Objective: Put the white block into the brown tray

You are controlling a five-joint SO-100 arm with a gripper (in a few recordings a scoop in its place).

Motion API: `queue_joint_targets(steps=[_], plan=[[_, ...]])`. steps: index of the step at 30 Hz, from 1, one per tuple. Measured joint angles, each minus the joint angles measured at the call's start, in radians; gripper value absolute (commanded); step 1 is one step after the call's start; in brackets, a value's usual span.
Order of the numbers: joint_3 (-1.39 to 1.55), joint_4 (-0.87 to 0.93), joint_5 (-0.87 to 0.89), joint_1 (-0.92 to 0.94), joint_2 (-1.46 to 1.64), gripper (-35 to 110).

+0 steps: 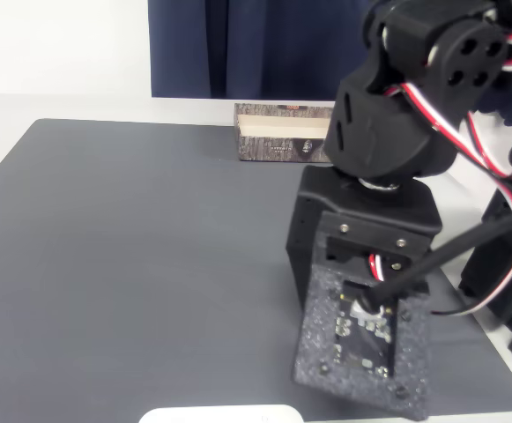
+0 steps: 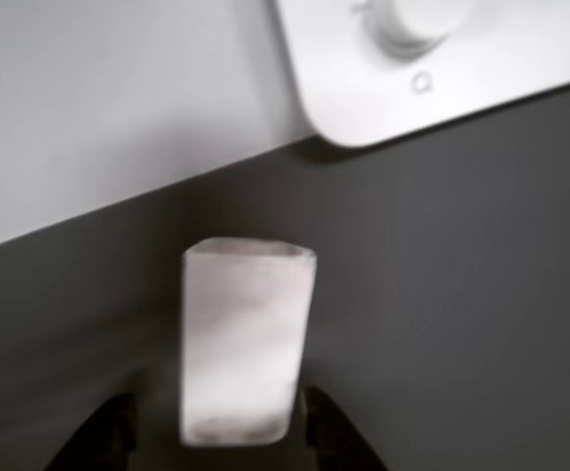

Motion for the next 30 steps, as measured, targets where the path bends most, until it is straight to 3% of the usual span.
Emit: queue_joint_targets(steps=[30], plan=[[0.086,-0.109,0.075,-0.012,0.014,35]])
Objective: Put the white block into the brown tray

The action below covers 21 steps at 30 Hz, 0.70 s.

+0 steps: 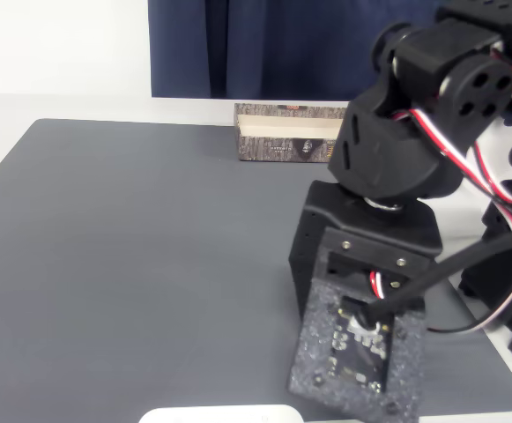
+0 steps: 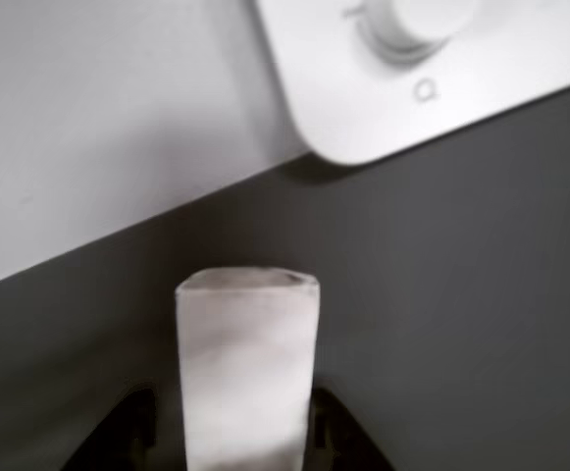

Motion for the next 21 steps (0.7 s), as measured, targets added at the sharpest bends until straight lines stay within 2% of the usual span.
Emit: queue_joint_targets(steps=[21], plan=[[0.009,-0.003,0.020,-0.006,0.000,30]])
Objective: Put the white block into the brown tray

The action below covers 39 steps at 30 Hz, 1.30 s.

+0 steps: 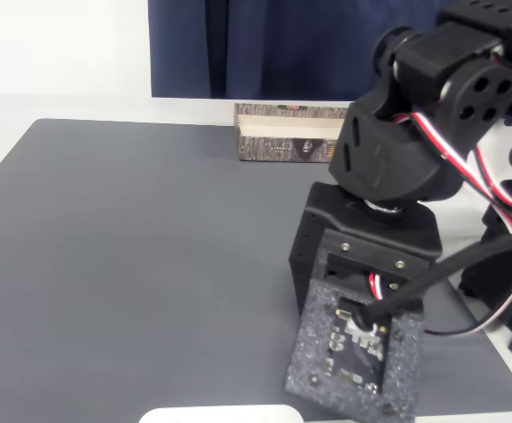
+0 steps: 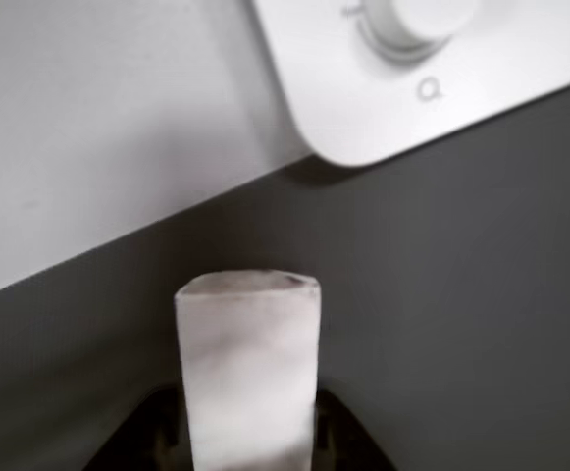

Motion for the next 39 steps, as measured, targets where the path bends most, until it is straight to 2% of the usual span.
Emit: queue_joint_targets(steps=[8,19,30,39], plan=[[0.000,-0.008,0.000,-0.012,-0.009,29],[0.000,0.000,0.003,-0.017,-0.015,17],[-0.002,0.006,0.104,0.002,0.011,7],[-0.187,0.135,0.239,0.058,0.017,0]])
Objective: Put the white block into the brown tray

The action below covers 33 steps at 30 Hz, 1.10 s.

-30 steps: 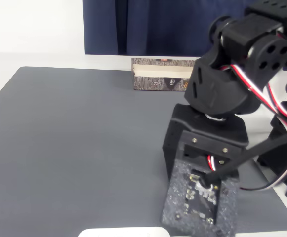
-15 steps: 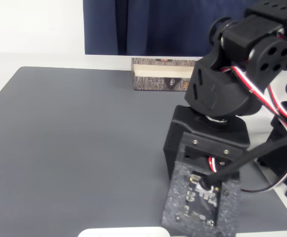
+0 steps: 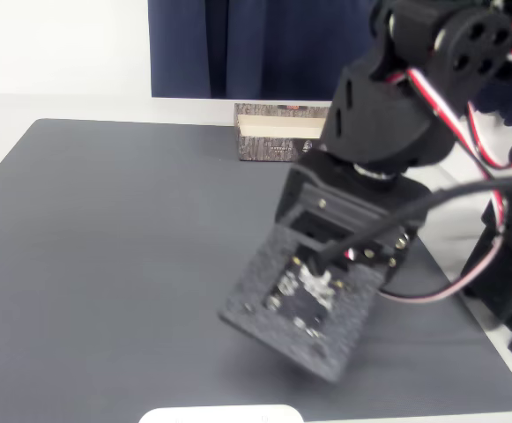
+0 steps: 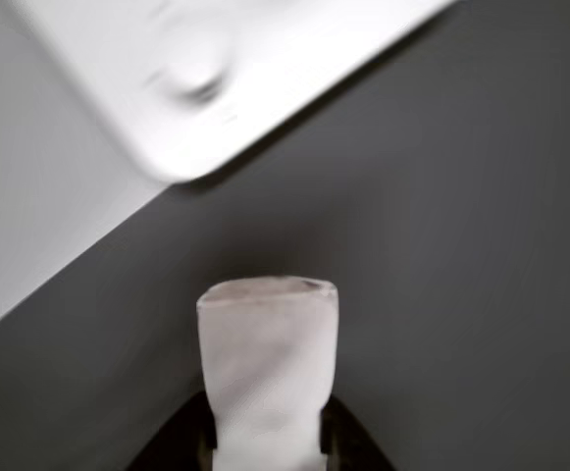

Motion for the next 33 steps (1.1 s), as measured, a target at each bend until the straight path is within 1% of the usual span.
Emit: queue_joint_targets(steps=[6,13,16,19,22,28,33], plan=[[-0.055,0.006,0.067,0.057,0.006,0],[-0.100,0.009,0.141,0.179,0.031,0],[-0.129,0.011,0.202,0.250,0.037,0],[-0.175,0.064,0.273,0.342,0.038,0],[-0.210,0.089,0.302,0.448,0.034,0],[-0.304,0.094,0.302,0.655,-0.057,0],[-0.466,0.133,0.196,0.813,-0.181,0]])
